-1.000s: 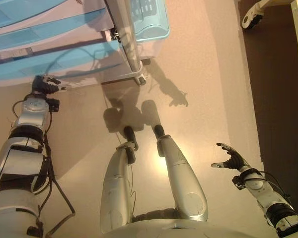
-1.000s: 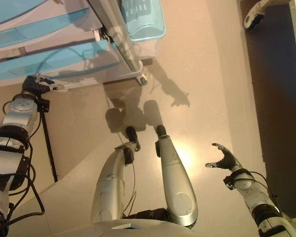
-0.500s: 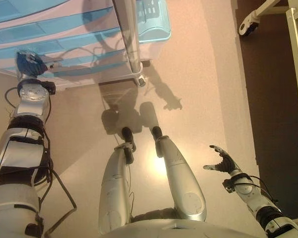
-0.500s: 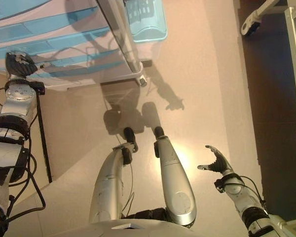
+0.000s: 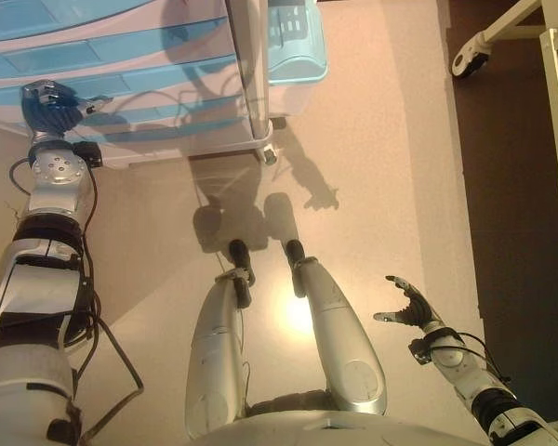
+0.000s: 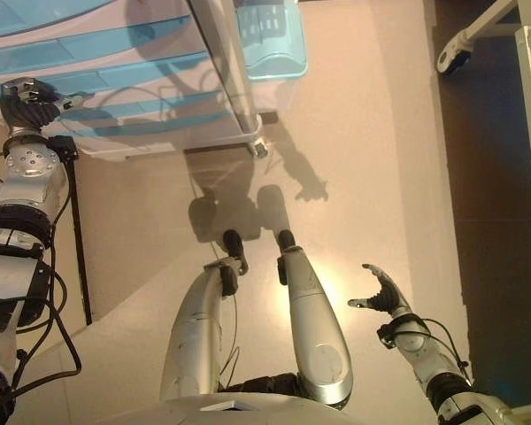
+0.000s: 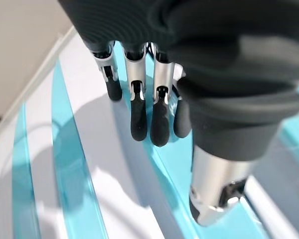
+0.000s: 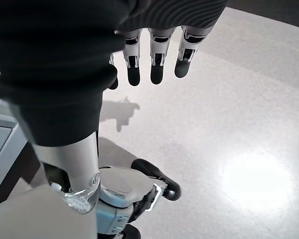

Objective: Open the drawer and pick up the medicine

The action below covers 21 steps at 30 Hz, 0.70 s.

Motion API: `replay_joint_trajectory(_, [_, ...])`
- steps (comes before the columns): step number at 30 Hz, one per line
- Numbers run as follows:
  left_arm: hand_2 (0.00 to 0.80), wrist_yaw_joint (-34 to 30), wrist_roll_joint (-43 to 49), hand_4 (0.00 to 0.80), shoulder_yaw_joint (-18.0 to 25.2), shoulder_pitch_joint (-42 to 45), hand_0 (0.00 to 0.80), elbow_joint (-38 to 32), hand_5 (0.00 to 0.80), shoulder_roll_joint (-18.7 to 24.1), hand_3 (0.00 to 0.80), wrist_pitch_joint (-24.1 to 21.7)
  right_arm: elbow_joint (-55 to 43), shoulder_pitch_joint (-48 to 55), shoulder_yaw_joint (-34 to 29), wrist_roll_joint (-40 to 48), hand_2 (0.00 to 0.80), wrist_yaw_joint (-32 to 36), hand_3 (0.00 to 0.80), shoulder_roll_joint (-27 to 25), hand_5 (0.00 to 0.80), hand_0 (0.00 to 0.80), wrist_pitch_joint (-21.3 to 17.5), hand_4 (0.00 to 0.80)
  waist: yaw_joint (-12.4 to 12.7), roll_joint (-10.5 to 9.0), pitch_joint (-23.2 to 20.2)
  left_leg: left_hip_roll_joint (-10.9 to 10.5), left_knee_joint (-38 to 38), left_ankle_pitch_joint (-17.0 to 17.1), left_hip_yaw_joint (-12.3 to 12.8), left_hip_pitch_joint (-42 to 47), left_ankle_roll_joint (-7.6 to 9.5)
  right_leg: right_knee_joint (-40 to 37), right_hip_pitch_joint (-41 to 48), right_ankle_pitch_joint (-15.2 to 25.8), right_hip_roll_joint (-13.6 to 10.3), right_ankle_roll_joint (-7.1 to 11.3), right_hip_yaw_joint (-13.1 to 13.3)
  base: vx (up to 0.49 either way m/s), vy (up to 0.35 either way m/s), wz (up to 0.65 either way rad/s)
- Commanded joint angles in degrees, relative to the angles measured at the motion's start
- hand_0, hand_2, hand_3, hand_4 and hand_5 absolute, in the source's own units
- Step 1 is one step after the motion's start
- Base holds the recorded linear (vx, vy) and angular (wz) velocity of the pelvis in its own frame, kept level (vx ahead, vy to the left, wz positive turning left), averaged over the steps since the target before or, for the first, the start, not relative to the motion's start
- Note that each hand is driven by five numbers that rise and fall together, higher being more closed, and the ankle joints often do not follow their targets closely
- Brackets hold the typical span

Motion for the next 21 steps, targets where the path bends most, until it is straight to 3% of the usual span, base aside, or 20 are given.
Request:
replay_joint_trajectory(1, [0.000,-11.02,-9.70,0.000,4.60,7.56,0.000,-6.64,0.000,-1.99,0.000,-6.38,-2.19,4.28,-2.44,-0.15,0.000,0.66,0.000,0.83,0.000,0.000,-1.90,0.000,0.24,1.58,-4.19,-3.86,-3.61,-6.63,3.17,7.96,3.62,-5.69,2.59,2.50,2.19,0.38,0.59,0.033,-0.106,0.10])
replay_joint_trajectory(4, [0.000,-18.88,-12.34,0.000,8.11,19.51,0.000,-11.04,0.000,-6.33,0.000,-7.86,-1.92,5.73,-5.12,0.28,0.000,2.26,0.000,1.89,0.000,0.000,-2.55,0.000,1.78,2.47,-5.43,-4.82,-5.56,-6.34,1.61,11.26,2.96,-7.92,6.84,2.24,0.89,0.78,-0.31,0.049,-0.091,0.04])
replay_joint_trajectory(10, [0.000,-21.53,-8.00,0.000,11.92,36.55,0.000,-10.55,0.000,-14.12,0.000,-9.31,0.24,8.37,-9.70,0.65,0.000,6.96,0.000,3.70,0.000,0.000,-4.57,0.000,4.37,3.21,-9.43,-5.83,-11.14,-5.16,-1.51,19.41,1.46,-13.28,16.58,1.85,-1.34,1.32,-3.01,0.057,-0.112,0.17])
replay_joint_trajectory(13, [0.000,-24.13,-1.97,0.000,13.24,43.58,0.000,-5.84,0.000,-17.79,0.000,-8.88,2.01,9.50,-11.74,-1.02,0.000,9.20,0.000,4.88,0.000,0.000,-4.58,0.000,5.65,3.58,-13.59,-5.52,-16.43,-3.57,-3.68,24.55,0.13,-18.55,22.59,2.52,-1.41,1.74,-4.32,0.085,-0.124,0.31])
replay_joint_trajectory(18, [0.000,-25.61,7.40,0.000,11.19,49.00,0.000,1.66,0.000,-21.84,0.000,-5.67,6.86,9.42,-11.94,-4.45,0.000,9.85,0.000,6.11,0.000,0.000,-4.03,0.000,7.32,3.68,-19.16,-4.87,-23.55,-1.80,-5.57,31.53,-1.07,-26.33,30.70,3.85,-0.85,2.26,-5.48,0.055,-0.096,0.24])
replay_joint_trajectory(21, [0.000,-28.76,7.24,0.000,10.21,50.06,0.000,5.93,0.000,-23.77,0.000,-3.66,10.12,7.65,-11.51,-3.79,0.000,8.61,0.000,6.82,0.000,0.000,-2.82,0.000,8.32,3.64,-21.04,-4.73,-26.30,-1.10,-6.43,33.98,-1.37,-29.04,33.46,4.46,-0.62,2.35,-6.21,-0.041,-0.071,0.19])
